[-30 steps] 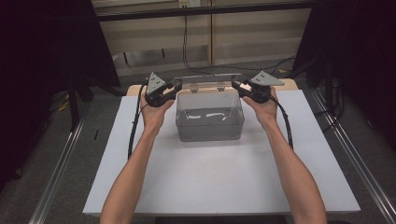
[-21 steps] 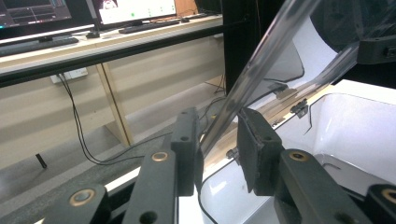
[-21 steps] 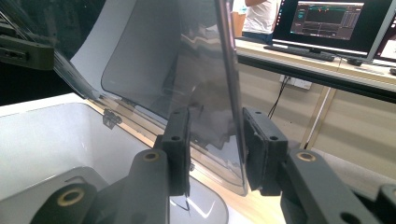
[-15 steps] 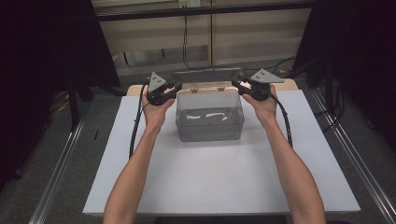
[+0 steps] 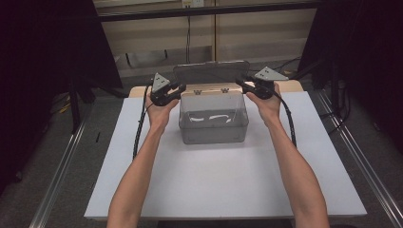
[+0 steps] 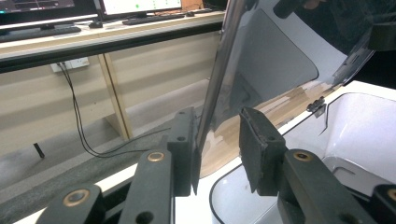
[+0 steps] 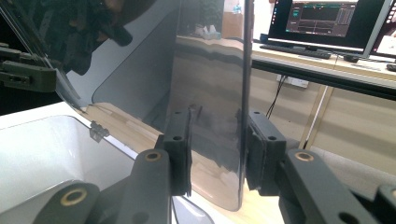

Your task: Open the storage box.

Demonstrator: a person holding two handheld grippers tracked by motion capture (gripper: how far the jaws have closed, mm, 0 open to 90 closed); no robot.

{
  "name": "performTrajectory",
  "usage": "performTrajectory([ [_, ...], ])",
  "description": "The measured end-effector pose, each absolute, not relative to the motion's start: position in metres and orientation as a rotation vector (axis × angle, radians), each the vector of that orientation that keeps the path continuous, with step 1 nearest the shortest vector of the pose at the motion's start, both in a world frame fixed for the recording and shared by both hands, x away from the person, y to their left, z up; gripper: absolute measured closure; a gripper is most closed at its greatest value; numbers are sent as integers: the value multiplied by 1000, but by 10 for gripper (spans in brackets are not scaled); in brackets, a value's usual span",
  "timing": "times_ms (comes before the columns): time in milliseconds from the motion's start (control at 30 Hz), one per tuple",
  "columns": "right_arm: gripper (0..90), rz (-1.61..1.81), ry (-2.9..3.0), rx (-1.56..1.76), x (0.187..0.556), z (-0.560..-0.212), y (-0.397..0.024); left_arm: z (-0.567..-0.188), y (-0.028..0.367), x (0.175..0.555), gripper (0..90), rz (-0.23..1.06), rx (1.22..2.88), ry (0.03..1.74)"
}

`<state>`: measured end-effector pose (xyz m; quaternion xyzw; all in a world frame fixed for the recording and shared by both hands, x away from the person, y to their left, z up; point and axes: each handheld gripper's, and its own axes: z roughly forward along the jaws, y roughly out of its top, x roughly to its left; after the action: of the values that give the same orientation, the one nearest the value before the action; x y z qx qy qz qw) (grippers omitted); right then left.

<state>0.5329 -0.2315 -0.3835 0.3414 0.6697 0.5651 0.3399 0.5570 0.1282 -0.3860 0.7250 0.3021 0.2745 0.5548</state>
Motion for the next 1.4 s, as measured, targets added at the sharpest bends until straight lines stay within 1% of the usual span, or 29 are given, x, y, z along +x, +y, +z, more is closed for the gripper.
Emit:
performTrajectory([
  [333, 652, 1494, 1734, 910, 539, -384, -231, -389, 123, 563, 677, 677, 1732, 738],
  [500, 640, 1494, 1745, 917, 540, -388, -231, -390, 124, 565, 721, 667, 1735, 750],
  [767, 631, 1484, 1759, 946, 544, -395, -233, -390, 125, 568, 739, 657, 1742, 755],
  [900, 646, 1480, 1777, 965, 547, -402, -234, -389, 125, 569, 743, 655, 1744, 758],
  [1133, 706, 1490, 1778, 975, 550, -409, -236, -390, 125, 572, 750, 634, 1728, 776],
  [1400, 712, 1506, 1762, 992, 552, -410, -237, -390, 124, 573, 740, 618, 1726, 800],
])
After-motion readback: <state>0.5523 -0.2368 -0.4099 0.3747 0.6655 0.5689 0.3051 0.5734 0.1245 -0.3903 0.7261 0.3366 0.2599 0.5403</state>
